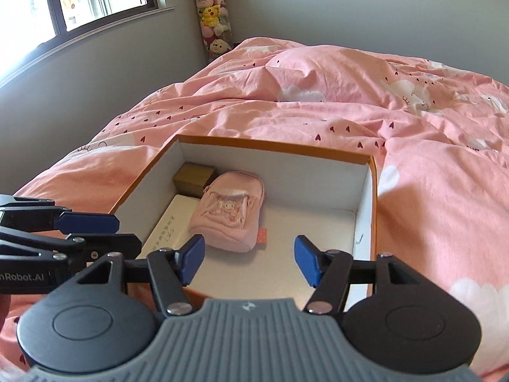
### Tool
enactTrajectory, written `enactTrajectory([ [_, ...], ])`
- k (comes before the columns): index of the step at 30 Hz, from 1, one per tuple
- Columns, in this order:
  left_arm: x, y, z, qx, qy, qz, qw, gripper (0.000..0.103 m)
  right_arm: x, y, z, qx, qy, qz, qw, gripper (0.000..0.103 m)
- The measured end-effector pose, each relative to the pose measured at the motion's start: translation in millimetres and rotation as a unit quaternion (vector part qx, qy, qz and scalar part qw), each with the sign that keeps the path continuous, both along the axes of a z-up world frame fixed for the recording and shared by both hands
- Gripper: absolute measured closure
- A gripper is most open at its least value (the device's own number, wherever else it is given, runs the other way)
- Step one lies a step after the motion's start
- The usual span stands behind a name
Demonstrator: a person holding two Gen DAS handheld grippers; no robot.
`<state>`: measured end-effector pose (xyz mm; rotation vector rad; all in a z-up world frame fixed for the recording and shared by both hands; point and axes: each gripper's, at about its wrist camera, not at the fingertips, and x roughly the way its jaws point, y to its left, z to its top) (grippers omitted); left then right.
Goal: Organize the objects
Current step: 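Grasp the black card case with the left tool while the right tool grasps the photo card box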
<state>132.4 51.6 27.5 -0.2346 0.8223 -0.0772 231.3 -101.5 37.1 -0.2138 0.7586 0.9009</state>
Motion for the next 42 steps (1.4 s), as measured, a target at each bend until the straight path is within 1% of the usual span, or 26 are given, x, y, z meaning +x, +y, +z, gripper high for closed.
enactTrajectory([
  [3,-13,3,-13,-0.043,0.037,-0.006,0.9983,0.052,-17,-17,-6,-0.014,0.022,0.001,1.000,0.039],
  [7,-28,4,-35,-0.075,0.079,-0.006,0.9940,0.052,-32,-35,-24,-0.046,0.063,-0.015,0.997,0.040],
  [8,-31,3,-41,-0.083,0.090,-0.009,0.9925,0.052,-35,-39,-29,-0.052,0.075,-0.020,0.996,0.043],
  [9,-33,3,-46,-0.090,0.101,-0.013,0.9907,0.052,-37,-43,-33,-0.057,0.086,-0.023,0.994,0.050],
  [10,-36,2,-51,-0.100,0.114,-0.018,0.9883,0.052,-40,-48,-37,-0.061,0.097,-0.025,0.993,0.052],
  [12,-39,-1,-59,-0.112,0.133,-0.026,0.9844,0.052,-46,-54,-42,-0.065,0.111,-0.024,0.991,0.053],
  [14,-41,-3,-65,-0.109,0.138,-0.019,0.9843,0.052,-53,-58,-45,-0.066,0.114,-0.015,0.991,0.054],
  [16,-40,-5,-68,-0.092,0.139,-0.007,0.9860,0.049,-56,-57,-48,-0.073,0.110,-0.006,0.991,0.054],
  [17,-40,-5,-69,-0.080,0.138,0.000,0.9873,0.047,-56,-54,-50,-0.080,0.109,-0.003,0.991,0.054],
  [18,-38,-4,-70,-0.070,0.135,0.004,0.9884,0.042,-55,-50,-51,-0.085,0.108,0.002,0.990,0.054],
  [19,-37,-4,-71,-0.061,0.132,0.009,0.9894,0.040,-55,-46,-53,-0.089,0.109,0.010,0.990,0.054],
  [21,-34,-1,-74,-0.057,0.130,0.017,0.9897,0.040,-50,-32,-57,-0.105,0.111,0.025,0.988,0.054],
  [25,-23,13,-88,-0.076,0.138,0.047,0.9864,0.035,-37,-3,-76,-0.152,0.123,0.040,0.980,0.053],
  [27,-16,19,-95,-0.087,0.142,0.059,0.9842,0.033,-29,6,-90,-0.177,0.138,0.038,0.974,0.052],
  [29,-8,23,-104,-0.095,0.150,0.066,0.9819,0.033,-21,10,-104,-0.189,0.161,0.034,0.968,0.052],
  [32,2,26,-117,-0.103,0.165,0.071,0.9782,0.032,-11,11,-115,-0.188,0.205,0.027,0.960,0.053],
  [36,11,28,-133,-0.116,0.188,0.078,0.9722,0.031,0,8,-124,-0.184,0.236,0.011,0.954,0.054],
  [37,13,29,-137,-0.122,0.190,0.078,0.9710,0.028,3,7,-128,-0.183,0.246,0.007,0.952,0.053],
  [38,14,30,-139,-0.129,0.191,0.080,0.9697,0.027,6,6,-132,-0.181,0.257,0.004,0.949,0.052],
  [42,20,31,-149,-0.149,0.197,0.080,0.9657,0.019,14,7,-140,-0.172,0.277,0.000,0.945,0.047],
])
